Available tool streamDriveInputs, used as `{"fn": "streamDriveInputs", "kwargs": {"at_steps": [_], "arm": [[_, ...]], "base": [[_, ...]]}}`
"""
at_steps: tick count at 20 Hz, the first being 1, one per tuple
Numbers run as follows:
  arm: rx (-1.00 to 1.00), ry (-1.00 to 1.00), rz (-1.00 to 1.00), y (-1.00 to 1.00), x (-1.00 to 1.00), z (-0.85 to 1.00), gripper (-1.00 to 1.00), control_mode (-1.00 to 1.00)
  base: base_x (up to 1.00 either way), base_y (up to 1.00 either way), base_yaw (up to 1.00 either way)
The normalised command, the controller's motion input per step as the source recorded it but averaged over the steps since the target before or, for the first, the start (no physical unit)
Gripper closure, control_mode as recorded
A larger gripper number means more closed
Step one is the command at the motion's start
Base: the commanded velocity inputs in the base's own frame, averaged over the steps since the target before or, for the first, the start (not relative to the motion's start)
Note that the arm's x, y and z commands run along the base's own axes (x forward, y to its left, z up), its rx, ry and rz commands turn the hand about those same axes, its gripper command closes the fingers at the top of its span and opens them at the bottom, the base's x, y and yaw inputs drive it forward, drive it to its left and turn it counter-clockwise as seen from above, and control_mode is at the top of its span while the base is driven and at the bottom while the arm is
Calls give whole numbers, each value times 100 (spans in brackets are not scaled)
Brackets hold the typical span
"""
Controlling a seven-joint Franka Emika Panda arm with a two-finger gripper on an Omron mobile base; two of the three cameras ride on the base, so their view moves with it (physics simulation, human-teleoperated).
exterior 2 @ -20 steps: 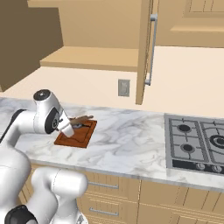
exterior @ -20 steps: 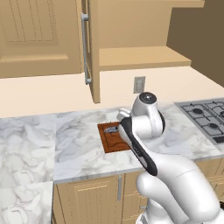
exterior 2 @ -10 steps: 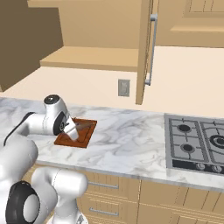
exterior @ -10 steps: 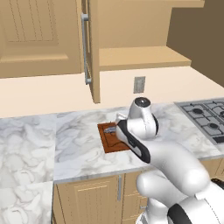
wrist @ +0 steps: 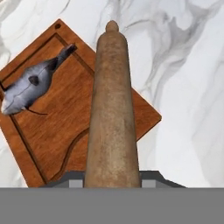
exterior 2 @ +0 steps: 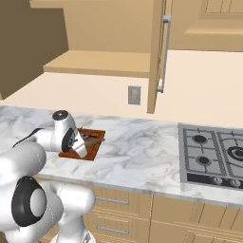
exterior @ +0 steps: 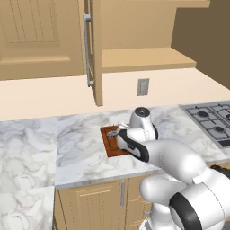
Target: Open the cabinet, retrieve the rolling pin, and place it next to the meat on the cutting board to prepare for tenderizing.
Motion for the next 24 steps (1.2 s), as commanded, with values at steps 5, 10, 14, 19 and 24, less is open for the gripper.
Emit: {"fn": "streamDriveInputs", "kwargs": {"at_steps": [5,10,14,19,24], "arm": [[0,0,0,6,16,-35,100,-100],[1,0,0,2,26,-14,100,-100],[2,1,0,0,27,-6,100,-100],[0,2,0,0,23,-9,100,-100],[0,2,0,0,9,-18,100,-100]], "base": [[0,0,0],[0,0,0],[0,0,0],[0,0,0],[0,0,0]]}}
